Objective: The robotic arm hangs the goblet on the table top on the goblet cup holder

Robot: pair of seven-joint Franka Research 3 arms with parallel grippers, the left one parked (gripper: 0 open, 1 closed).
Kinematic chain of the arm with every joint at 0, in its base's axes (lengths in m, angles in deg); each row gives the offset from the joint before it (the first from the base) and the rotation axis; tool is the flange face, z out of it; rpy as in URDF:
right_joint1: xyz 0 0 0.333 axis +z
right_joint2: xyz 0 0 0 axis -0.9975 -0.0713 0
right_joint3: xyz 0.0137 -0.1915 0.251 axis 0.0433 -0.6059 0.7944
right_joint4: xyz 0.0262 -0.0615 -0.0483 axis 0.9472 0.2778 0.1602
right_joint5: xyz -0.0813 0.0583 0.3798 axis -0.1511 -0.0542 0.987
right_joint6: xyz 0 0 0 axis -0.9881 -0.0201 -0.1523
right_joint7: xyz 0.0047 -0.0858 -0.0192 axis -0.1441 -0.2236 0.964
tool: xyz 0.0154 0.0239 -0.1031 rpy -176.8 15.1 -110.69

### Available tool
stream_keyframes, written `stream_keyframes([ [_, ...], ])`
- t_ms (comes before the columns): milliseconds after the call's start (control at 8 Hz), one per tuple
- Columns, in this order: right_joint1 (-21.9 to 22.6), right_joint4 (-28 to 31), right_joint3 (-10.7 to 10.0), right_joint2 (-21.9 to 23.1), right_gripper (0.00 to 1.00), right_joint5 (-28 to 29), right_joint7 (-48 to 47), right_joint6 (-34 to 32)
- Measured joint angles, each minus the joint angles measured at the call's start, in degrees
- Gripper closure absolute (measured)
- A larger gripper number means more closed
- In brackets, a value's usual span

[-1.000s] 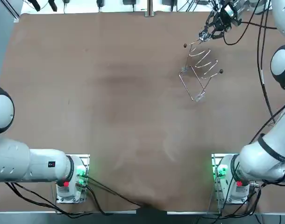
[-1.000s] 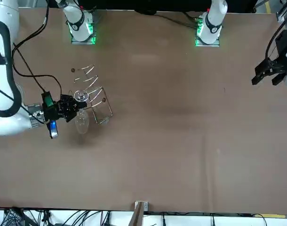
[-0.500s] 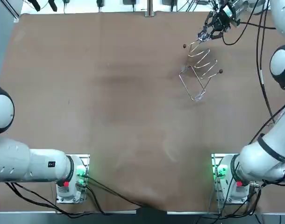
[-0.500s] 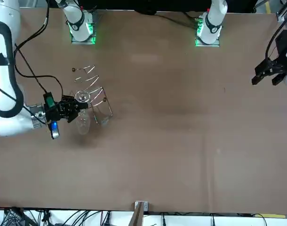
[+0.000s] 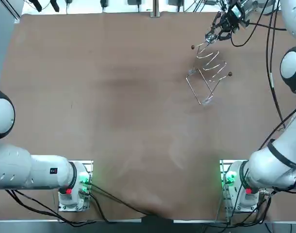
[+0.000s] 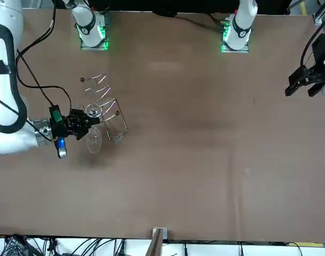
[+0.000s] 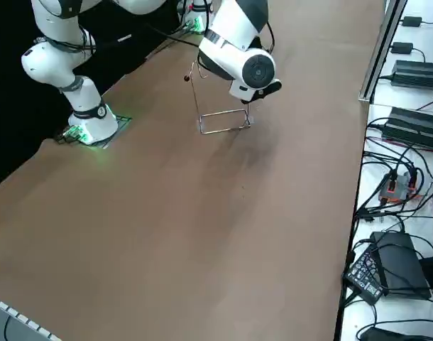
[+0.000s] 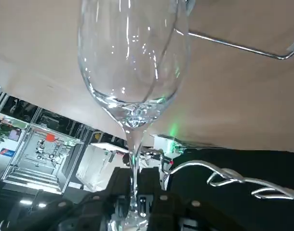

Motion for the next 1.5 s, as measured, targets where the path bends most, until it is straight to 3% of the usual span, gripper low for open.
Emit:
stream_keyframes([
  [1500,-0.3,-0.3,-0.1,0.0,0.89,-1.4,0.4,-1.6],
])
